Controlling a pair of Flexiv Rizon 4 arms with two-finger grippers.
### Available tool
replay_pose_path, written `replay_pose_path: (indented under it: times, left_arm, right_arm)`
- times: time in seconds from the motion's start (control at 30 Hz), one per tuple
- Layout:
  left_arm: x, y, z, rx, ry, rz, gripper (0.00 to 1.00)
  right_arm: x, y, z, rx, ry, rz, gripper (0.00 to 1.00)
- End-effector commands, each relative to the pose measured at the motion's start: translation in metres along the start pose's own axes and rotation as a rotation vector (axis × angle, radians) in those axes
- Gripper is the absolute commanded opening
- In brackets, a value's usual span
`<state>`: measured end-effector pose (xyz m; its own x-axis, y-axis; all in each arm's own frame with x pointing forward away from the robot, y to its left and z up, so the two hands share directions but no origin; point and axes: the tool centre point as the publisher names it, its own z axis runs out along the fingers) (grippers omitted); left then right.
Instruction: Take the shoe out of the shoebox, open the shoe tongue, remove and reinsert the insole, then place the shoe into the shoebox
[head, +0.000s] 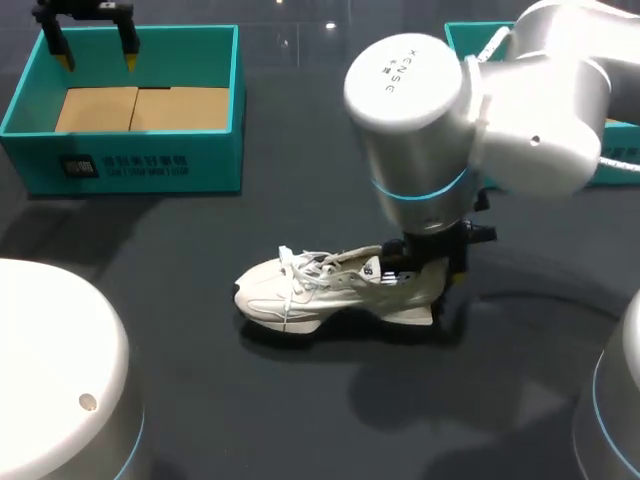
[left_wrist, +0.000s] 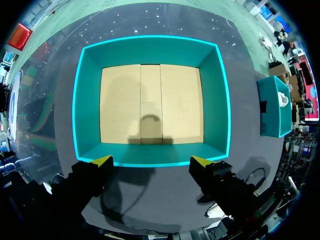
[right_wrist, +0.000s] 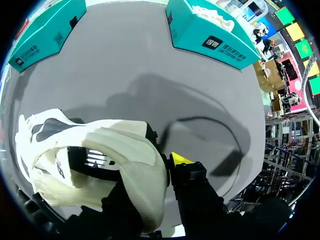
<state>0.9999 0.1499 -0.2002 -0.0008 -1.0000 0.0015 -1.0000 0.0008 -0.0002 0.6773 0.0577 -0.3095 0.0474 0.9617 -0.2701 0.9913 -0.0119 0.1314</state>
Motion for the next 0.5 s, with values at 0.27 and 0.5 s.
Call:
replay_pose_path:
  times: [0.27,0.5]
  left_arm:
    - [0.000,0.000,0.000,0.000,-0.001,0.000,1.00]
    - [0.000,0.000,0.000,0.000,-0.001,0.000,1.00]
  right_arm:
    - [0.011,0.005,0.024,-0.010,-0.001,-0.021,0.00]
    - [0.008,0.005,0.037,0.002,0.010,-0.016,0.00]
